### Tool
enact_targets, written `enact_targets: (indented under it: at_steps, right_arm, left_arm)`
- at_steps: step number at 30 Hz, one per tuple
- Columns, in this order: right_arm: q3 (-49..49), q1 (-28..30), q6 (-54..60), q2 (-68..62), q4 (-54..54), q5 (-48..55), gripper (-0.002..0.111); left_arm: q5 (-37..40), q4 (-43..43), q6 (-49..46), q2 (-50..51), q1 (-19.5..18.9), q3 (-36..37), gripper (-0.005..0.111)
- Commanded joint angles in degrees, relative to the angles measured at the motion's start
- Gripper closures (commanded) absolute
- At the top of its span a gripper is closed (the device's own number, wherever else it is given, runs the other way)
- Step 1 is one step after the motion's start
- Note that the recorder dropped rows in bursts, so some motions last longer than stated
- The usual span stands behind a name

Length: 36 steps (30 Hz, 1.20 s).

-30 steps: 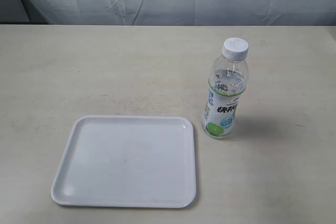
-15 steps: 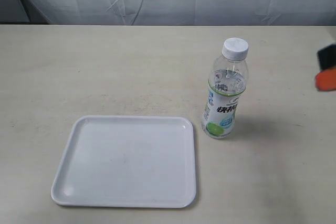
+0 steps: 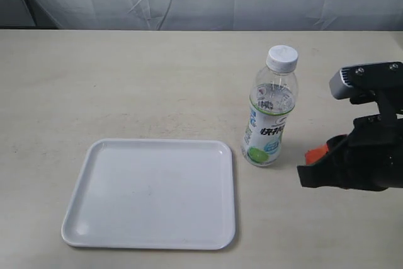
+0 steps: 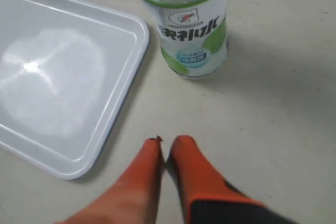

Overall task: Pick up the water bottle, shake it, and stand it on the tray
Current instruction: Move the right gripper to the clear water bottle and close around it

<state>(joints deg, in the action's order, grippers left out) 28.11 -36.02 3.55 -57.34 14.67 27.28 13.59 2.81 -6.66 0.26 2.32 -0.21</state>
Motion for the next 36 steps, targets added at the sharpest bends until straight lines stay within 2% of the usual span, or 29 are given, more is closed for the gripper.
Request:
enact_targets:
  at_steps: [1,3,4,10,16,25,33,36]
  right_arm:
    - [-0.92,-1.09,-0.46,0.39,-0.48,-5.22,0.048]
    - [-1.48,-1.31,-0.46,0.23,-0.48,-7.97,0.016]
    - [-1.66,-1.31,-0.46,-0.03,-0.18,-9.22,0.003]
    - [-1.88,-1.31,-0.21,-6.60,-0.20,-14.55,0.004]
    - [-1.88,-1.31,-0.09,-15.31,-1.34,-27.28,0.004]
    - [-1.88,-1.31,-0.09,-26.52,-1.51,-40.37,0.004]
    - [-1.77,-3.68,-0.09,-32.30,-1.77,-48.72,0.004]
    - [-0.13,-4.33,-0.36,-34.03,-2.26,-48.57,0.004]
  left_arm:
    - [0.09,-0.08,0.12,-0.26,0.02,0.21,0.106]
    - [0.09,-0.08,0.12,-0.26,0.02,0.21,0.106]
    - [0.09,-0.08,0.12,-0.26,0.02,0.21,0.106]
    - [0.09,-0.08,0.12,-0.26,0.02,0.21,0.106]
    - [0.09,-0.08,0.22,-0.26,0.02,0.21,0.106]
    - [0.09,-0.08,0.22,-0.26,0.02,0.21,0.106]
    - [0.09,-0.08,0.22,-0.26,0.02,0.21,0.106]
    - [0.09,-0.08,0.22,-0.26,0.02,0.21,0.106]
